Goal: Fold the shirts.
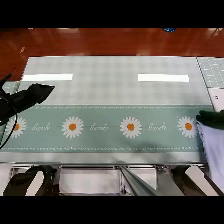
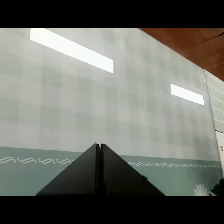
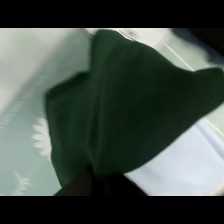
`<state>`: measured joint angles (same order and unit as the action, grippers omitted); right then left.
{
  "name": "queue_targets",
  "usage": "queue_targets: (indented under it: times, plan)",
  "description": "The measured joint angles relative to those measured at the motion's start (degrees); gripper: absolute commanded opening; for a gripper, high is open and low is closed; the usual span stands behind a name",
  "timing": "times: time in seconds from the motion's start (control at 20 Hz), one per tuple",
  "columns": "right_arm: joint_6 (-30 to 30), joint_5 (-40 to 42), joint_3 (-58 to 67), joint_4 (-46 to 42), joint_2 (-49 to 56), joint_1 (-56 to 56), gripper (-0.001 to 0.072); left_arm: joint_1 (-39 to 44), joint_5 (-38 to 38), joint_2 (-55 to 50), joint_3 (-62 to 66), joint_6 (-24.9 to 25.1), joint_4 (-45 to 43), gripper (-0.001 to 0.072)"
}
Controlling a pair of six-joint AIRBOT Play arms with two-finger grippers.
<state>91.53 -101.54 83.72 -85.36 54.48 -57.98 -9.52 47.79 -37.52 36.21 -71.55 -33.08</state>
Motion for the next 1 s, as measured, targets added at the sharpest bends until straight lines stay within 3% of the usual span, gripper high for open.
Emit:
queue_targets:
  times: [0.05,0.1,0.15,0.2,0.25,0.45,0.6,0.75,0.85,1.0]
  plan:
    - [0.3,-0.9,-5.1,-3.1,-2.7,-2.7,0.0019,0.0,-0.1,0.0,0.0,0.5,0.8,0.0021]
    - [0.9,-1.6,-9.5,-5.6,-4.9,-4.5,0.0086,0.0,-0.6,0.0,0.0,0.8,1.5,0.0021]
    - [1.5,-1.6,-14.2,-7.6,-7.2,-5.9,0.0312,0.0,-1.0,0.0,0.0,1.2,2.1,0.0021]
    - [2.4,-1.5,-18.5,-9.9,-9.1,-6.8,0.0409,0.0,-1.4,-0.1,0.0,1.6,2.5,0.0021]
    - [3.1,-1.5,-22.2,-12.3,-10.5,-7.4,0.0410,0.0,-1.6,-0.2,0.0,2.4,2.7,0.0021]
    - [4.8,-2.8,-27.6,-15.2,-11.5,-7.1,0.0398,-0.3,-4.5,-2.2,0.7,6.8,3.5,0.0021]
    - [5.7,-1.8,-20.0,-9.6,-7.0,-3.4,0.0018,-2.1,-7.7,-5.6,6.7,8.9,3.7,0.0021]
    - [6.5,3.8,-8.9,7.9,-0.4,6.6,0.0017,-2.3,-7.9,-10.8,17.9,10.4,3.9,0.0021]
    - [6.3,12.0,-2.9,18.1,3.8,18.9,0.0017,-0.8,-5.6,-15.5,26.7,10.3,3.9,0.0019]
    - [8.1,21.7,1.4,14.6,9.8,38.4,0.0017,5.0,2.6,-22.8,38.2,7.0,-2.6,0.0019]
